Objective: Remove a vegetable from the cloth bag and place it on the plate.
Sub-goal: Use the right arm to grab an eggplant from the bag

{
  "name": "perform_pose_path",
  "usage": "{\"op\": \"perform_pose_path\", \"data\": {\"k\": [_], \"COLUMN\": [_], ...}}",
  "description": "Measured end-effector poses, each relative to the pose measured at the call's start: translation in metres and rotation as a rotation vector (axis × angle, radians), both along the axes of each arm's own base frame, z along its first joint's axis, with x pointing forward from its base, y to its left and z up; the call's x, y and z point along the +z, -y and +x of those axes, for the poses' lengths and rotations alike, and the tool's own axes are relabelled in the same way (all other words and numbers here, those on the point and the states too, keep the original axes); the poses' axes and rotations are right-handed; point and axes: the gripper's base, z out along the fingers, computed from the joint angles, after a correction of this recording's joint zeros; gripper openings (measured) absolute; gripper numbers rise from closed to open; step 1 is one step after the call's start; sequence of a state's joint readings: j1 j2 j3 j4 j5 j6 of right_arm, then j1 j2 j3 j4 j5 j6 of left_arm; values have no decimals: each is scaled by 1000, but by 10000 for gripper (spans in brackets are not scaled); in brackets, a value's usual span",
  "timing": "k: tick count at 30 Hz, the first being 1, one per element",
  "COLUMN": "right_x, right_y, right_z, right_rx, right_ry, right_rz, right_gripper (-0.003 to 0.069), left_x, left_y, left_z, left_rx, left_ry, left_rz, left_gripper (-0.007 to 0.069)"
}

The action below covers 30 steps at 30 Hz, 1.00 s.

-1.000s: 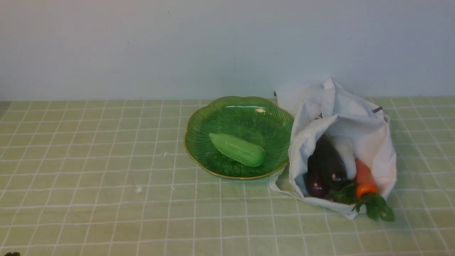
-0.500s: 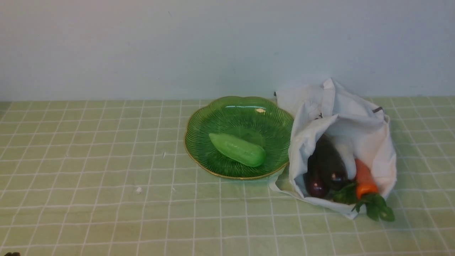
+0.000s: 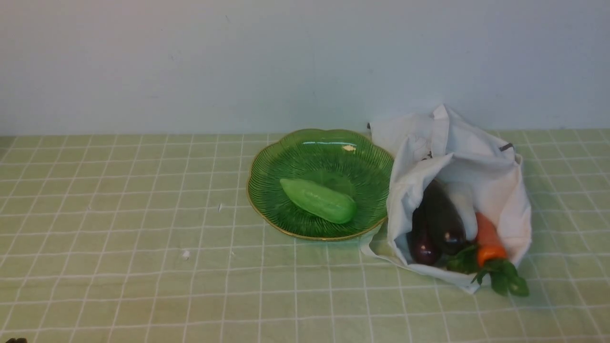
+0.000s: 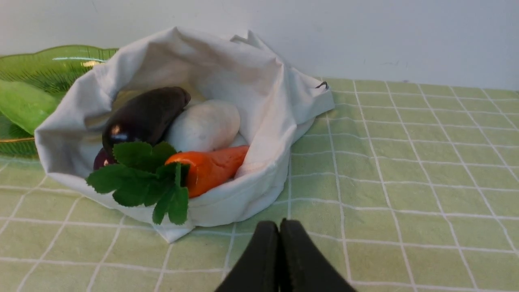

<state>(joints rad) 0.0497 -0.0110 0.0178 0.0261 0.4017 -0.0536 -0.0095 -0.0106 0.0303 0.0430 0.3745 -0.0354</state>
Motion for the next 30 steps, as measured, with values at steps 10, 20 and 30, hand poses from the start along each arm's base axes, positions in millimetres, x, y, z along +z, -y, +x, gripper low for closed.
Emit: {"op": "perform_pose_path", "data": {"k": [10,20,30], "right_x": [7,19,143], "right_y": [-12,-10,0], "right_z": [1,2,-16], "right_rx": [-29,-39,47], "right_ry": [-11,65,500], "right_rz": [881,1225,653], "right_gripper": [-15,-15,-14], "left_x": [0,0,0], "left_y": [0,0,0], "left_z": [0,0,0], "left_rx": [0,0,0], "left_ry": [0,0,0], "left_rz": [0,0,0], "left_gripper": [-5,-5,-5]}}
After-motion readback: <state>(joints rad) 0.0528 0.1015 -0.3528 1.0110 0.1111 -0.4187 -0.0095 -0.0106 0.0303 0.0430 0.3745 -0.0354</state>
